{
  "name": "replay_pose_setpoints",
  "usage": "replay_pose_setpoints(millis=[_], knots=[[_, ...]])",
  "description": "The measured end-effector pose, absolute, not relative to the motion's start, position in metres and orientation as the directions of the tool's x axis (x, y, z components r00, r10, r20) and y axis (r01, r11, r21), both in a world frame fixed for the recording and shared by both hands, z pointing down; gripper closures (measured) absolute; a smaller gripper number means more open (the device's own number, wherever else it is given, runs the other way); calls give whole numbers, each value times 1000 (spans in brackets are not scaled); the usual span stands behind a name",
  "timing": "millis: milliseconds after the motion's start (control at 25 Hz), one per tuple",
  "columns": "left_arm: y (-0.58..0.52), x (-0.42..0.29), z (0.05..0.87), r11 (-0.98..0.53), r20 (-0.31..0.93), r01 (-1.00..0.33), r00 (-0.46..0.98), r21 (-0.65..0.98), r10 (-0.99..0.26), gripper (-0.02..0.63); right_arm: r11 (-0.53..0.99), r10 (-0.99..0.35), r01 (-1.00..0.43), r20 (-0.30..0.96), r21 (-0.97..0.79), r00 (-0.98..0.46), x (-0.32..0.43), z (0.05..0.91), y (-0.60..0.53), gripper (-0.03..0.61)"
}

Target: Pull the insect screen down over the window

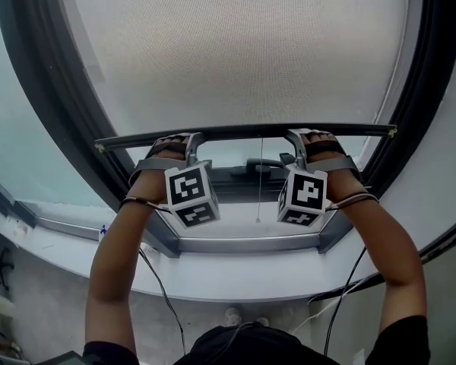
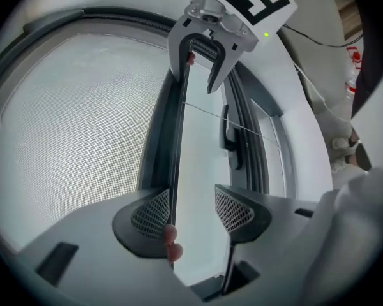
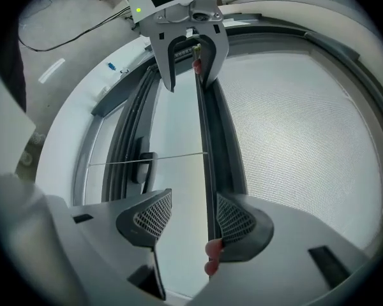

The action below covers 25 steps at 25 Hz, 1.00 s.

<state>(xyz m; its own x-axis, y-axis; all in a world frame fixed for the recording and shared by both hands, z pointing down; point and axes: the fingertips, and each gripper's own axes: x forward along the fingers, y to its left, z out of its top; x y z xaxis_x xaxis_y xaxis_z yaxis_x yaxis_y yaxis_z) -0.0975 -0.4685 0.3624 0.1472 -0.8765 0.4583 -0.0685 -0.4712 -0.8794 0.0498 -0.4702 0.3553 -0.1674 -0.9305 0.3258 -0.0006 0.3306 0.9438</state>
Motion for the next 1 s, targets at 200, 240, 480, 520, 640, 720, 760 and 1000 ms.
replay_pose_setpoints(millis=[200, 240, 480, 520, 640, 720, 760, 1000], knots=[[-469, -97, 402, -517, 503, -62, 160, -854, -850, 390, 372, -913, 70, 378, 926, -153, 51, 397, -469, 354], [-469, -97, 405, -522, 506, -69, 162, -850, -847, 390, 378, -911, 66, 383, 924, -153, 51, 400, -469, 354], [-471, -98, 415, -508, 497, -38, 149, -861, -855, 388, 396, -901, 12, 391, 918, -186, 41, 402, -467, 354], [-471, -98, 416, -514, 503, -43, 154, -857, -851, 388, 400, -900, 17, 396, 917, -181, 42, 405, -467, 354], [-469, -97, 423, -535, 523, -43, 156, -844, -838, 388, 425, -892, 48, 427, 904, -146, 50, 418, -468, 354], [-468, -97, 434, -554, 543, -37, 153, -832, -826, 388, 459, -877, 55, 462, 887, -136, 51, 429, -468, 354], [-468, -97, 442, -567, 556, -38, 153, -823, -817, 388, 479, -866, 56, 482, 876, -135, 51, 436, -467, 354], [-471, -101, 482, -585, 579, -17, 120, -811, -807, 388, 518, -844, 57, 521, 854, -130, 48, 475, -468, 354]])
